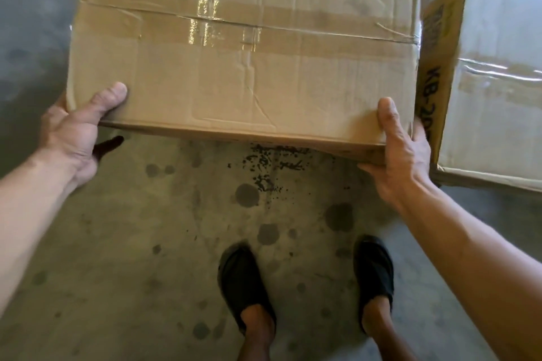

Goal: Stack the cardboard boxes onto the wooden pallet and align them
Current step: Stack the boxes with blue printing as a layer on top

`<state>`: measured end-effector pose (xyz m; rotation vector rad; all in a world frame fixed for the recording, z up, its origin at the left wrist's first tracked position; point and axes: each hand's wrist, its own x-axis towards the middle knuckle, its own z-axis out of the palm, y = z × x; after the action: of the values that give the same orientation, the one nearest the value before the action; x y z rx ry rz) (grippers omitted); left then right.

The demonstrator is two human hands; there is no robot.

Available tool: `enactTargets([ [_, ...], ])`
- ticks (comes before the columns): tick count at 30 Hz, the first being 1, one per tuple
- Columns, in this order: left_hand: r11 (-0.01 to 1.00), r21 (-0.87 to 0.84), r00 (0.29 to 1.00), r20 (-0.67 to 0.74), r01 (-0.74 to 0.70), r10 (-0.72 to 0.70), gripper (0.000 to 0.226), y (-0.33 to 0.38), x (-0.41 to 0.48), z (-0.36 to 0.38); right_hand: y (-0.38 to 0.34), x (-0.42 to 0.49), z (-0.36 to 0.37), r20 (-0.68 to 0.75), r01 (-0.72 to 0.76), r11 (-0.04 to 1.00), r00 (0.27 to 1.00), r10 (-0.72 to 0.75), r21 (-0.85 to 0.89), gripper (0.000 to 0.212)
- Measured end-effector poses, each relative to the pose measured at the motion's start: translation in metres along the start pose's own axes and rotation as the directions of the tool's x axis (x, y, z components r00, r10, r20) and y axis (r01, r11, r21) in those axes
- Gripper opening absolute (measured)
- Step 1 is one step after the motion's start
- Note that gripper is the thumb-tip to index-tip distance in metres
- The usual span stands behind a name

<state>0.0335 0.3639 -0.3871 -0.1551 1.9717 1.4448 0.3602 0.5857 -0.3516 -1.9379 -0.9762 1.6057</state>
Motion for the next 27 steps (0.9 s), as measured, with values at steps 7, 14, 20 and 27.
enactTargets([
  [7, 0.983, -0.179, 0.992, -0.111, 0.04, -0.06, 0.044, -0.022, -0.059, 0.005, -0.029, 0.025, -0.002, 0.124, -0.037, 0.999, 0.992, 0.031, 0.04, 0.078],
  [14, 0.938, -0.346, 0.925, -0.349, 0.022, -0.15, 0.108, -0.031, -0.165, 0.009, -0.099, 0.028, -0.003, 0.424, 0.066, 0.994, 0.905, -0.021, -0.092, 0.049],
  [20, 0.877, -0.478, 0.869, -0.456, -0.055, -0.194, 0.113, -0.014, -0.278, 0.061, -0.196, 0.0, -0.036, 0.558, 0.292, 0.924, 0.822, -0.11, -0.248, 0.084],
  [27, 0.792, -0.592, 0.821, -0.522, -0.152, -0.232, 0.076, 0.011, -0.405, 0.127, -0.258, -0.033, -0.132, 0.645, 0.42, 0.877, 0.742, -0.184, -0.234, 0.077],
])
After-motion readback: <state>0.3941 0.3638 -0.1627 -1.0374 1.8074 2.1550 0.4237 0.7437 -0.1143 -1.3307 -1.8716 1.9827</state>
